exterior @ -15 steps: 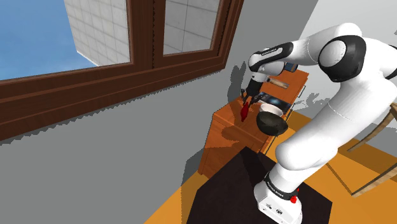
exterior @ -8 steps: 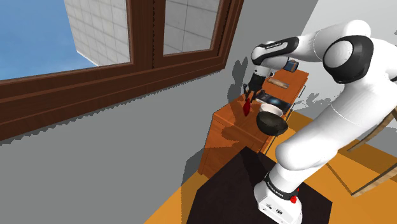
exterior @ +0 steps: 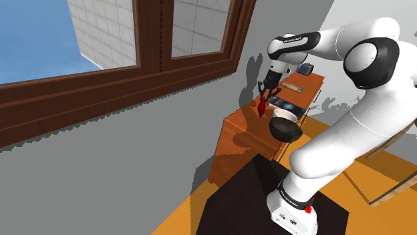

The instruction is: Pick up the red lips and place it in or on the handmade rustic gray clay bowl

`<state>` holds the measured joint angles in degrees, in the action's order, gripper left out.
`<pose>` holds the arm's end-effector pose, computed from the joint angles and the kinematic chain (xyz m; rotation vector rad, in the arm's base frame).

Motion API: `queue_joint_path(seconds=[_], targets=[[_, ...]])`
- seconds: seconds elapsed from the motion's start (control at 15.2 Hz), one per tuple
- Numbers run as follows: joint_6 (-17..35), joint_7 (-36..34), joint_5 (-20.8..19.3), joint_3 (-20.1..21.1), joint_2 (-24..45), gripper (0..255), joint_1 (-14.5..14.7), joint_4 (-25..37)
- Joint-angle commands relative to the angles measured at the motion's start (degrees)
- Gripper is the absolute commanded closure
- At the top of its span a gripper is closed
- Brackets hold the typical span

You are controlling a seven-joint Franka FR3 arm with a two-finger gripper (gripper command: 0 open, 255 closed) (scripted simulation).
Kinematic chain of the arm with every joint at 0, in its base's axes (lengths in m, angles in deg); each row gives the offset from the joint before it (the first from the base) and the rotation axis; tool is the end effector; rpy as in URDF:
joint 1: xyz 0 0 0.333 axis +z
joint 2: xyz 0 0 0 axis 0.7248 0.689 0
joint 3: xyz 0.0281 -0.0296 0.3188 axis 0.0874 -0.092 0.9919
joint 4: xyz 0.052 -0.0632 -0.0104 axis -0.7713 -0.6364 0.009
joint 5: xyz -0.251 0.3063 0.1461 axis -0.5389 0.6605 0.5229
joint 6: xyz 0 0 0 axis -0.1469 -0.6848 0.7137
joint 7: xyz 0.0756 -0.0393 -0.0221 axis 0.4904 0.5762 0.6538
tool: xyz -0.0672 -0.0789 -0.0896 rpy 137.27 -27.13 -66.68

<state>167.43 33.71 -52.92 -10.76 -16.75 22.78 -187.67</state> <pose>0.4032 -0.3155 0.4317 -2.5899 1.5542 0.1922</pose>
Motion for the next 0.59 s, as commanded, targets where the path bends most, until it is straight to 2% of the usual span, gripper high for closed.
queue_joint_path(seconds=[0.0,0.26,0.53], targets=[[-1.65,-0.18,-0.09,0.04,-0.29,255,0.01,1.36],[-4.1,-0.45,-0.2,0.11,-0.72,255,0.03,3.41],[-5.17,2.35,-2.78,-1.79,-6.88,255,-2.11,-1.68]])
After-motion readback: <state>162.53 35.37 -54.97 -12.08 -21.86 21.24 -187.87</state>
